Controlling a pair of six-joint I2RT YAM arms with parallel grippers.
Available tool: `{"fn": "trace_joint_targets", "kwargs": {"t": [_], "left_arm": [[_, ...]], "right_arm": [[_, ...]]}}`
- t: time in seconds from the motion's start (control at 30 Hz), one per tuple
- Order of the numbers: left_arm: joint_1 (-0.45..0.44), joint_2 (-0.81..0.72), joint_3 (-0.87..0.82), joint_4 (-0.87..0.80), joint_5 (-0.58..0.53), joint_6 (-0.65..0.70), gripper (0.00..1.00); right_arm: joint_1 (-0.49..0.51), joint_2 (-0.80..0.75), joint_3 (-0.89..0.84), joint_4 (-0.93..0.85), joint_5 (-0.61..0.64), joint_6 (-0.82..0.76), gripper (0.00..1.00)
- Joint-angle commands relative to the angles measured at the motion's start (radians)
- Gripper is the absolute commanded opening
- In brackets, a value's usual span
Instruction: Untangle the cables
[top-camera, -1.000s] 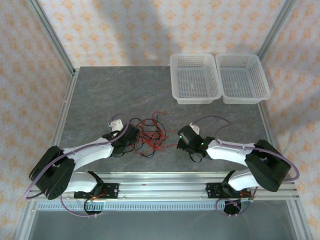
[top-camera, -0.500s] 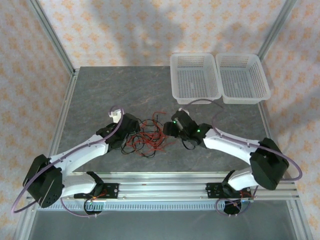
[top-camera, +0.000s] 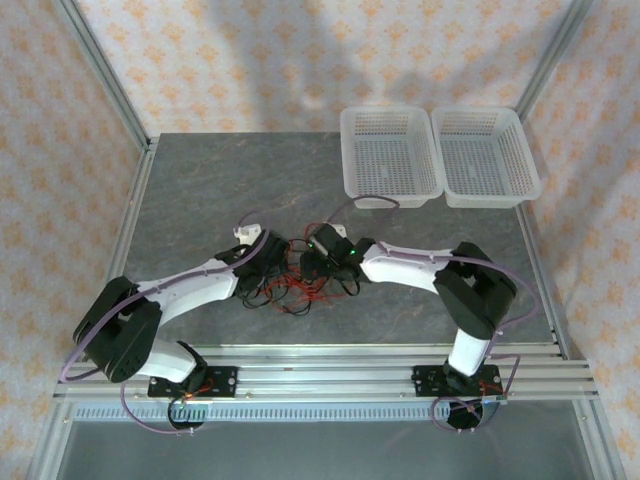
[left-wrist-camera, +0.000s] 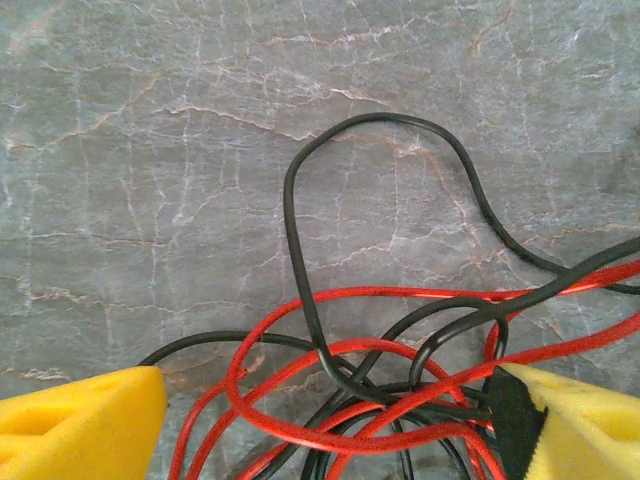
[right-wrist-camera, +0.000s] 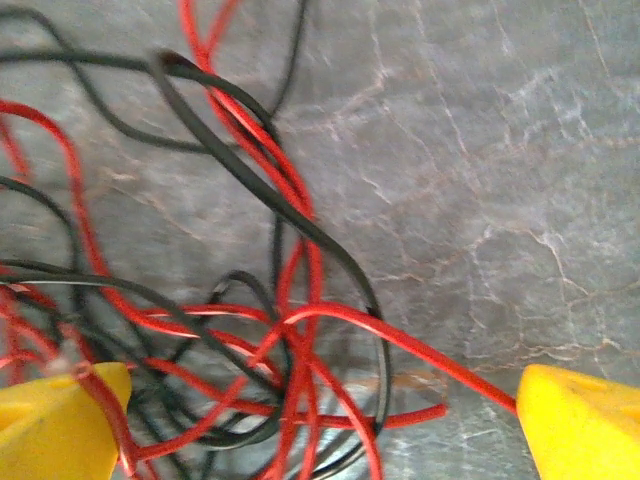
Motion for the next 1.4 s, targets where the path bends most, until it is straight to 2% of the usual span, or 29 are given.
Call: {"fn": "trace_joint_targets", "kwargs": {"t": [0.0,0.33,0.43,0.6,0.8,0.87,1.03,1.27,1.37], "left_arm": [[-0.002,0.044,-0.009,0.052,0.006,-0.005,0.87],[-0.003,0.120,-0.084,0.088,0.007,-0.058,0.87],[-0.002,0.120,-0.106,0.088,0.010,-0.069,0.87],[-0.001,0.120,-0.138,0.057,-0.010,-0.088,0.87],[0.043,0.134,-0.162,0.047,-0.022,-0.096,0.87],[0.059,0.131,-0.158,0.044,-0.031,-0.087,0.87],[0.096,0.109,-0.129,0.023,-0.046,-0.059,0.87],[0.146,0.078,-0.077,-0.007,-0.074,-0.022,0.87],[0.155,0.067,-0.052,-0.018,-0.083,-0.010,0.87]], "right_arm": [[0.003,0.015,0.003,-0.055,0.094,0.005,0.96],[0.002,0.069,-0.029,-0.031,0.091,0.022,0.87],[0.001,0.101,-0.023,-0.034,0.116,0.027,0.81],[0.003,0.096,-0.047,-0.079,0.224,0.061,0.57],[-0.015,-0.028,-0.133,-0.108,0.279,0.116,0.11],[-0.020,-0.070,-0.169,-0.113,0.280,0.136,0.05],[-0.034,-0.168,-0.261,-0.069,0.225,0.184,0.00],[-0.111,-0.300,-0.389,0.056,0.095,0.240,0.00],[-0.131,-0.335,-0.419,0.079,0.068,0.254,0.04]]}}
